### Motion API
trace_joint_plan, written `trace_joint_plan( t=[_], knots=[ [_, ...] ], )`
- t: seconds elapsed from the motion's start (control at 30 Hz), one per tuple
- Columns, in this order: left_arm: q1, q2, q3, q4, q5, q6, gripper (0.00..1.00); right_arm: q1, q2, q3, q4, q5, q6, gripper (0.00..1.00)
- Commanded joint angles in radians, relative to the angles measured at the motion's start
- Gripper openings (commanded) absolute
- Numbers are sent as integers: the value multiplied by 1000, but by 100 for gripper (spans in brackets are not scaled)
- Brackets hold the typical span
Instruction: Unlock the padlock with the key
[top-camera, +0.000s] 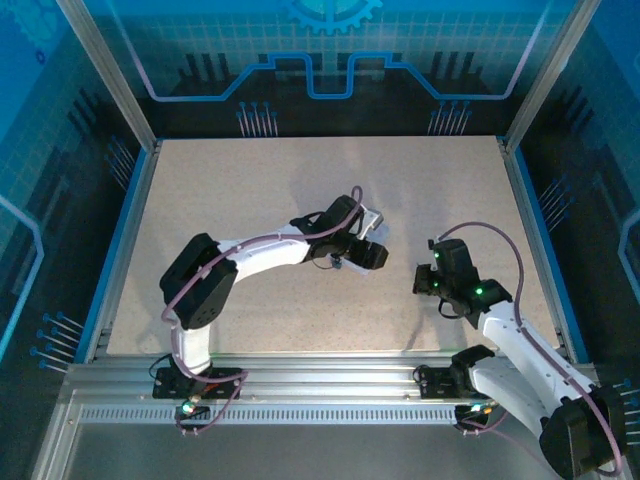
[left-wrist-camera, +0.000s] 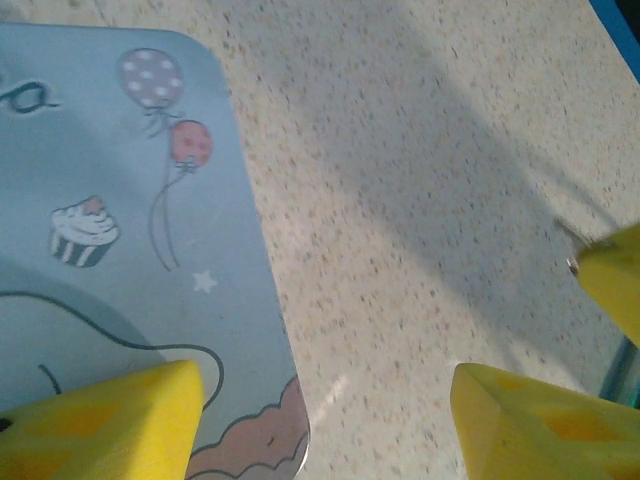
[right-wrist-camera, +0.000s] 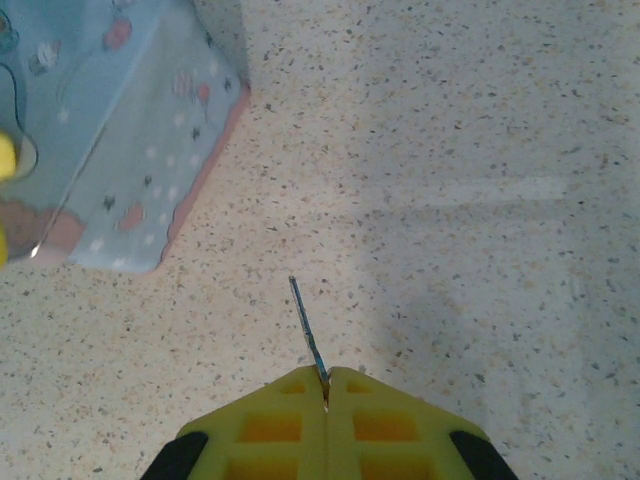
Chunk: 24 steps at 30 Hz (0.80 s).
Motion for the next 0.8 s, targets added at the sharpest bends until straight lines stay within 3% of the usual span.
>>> trace_joint_plan(
  t=[0.0,0.3,0.53,0.77],
  knots=[
    [-4,-58,-48,-4,-6,-34,68,-13,17,-13,56,-55,9,0],
    [9,-200,-84,40,13,-23,78,-11,87,-19,238,-239,42,0],
    [129,-439,-349,162,29,-69,79,17,221,-20,519,-414,117,0],
    [233,-531,-569,280,89,-89,78,77,439,72,671,-441,140,0]
  ],
)
